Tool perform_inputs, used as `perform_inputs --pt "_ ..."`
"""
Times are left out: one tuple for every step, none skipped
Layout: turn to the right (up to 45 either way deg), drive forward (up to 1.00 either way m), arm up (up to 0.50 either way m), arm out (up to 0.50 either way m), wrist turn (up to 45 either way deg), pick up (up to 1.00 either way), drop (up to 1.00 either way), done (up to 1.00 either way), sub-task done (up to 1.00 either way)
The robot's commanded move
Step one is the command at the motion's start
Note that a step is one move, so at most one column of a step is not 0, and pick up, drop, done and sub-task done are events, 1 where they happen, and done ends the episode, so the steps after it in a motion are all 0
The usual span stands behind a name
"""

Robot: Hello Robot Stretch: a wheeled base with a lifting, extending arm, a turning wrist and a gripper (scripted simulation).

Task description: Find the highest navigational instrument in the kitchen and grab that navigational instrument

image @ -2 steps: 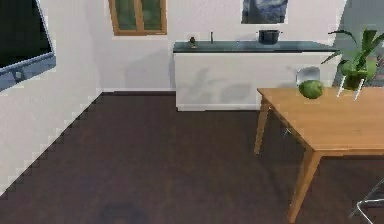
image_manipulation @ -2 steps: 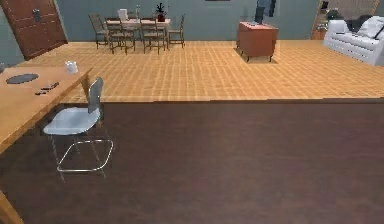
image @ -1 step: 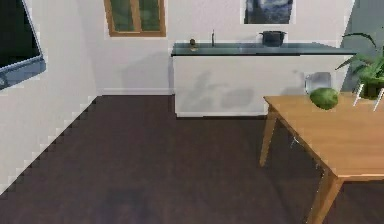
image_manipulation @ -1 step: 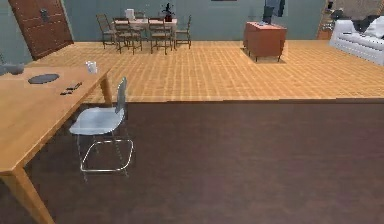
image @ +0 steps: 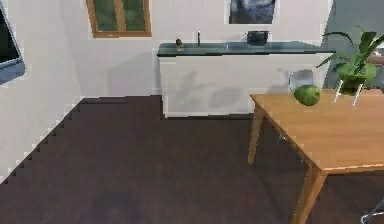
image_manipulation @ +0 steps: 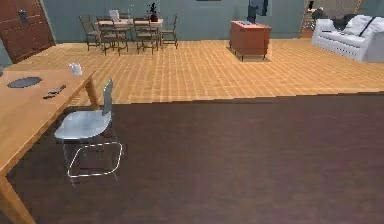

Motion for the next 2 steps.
perform_inputs --pt "0.0 1.0 0.0 0.0 0.0 0.0 0.0 0.0 0.0" --pt "3.0 0.0 0.0 0.0 0.0 0.0 0.0 0.0 0.0"
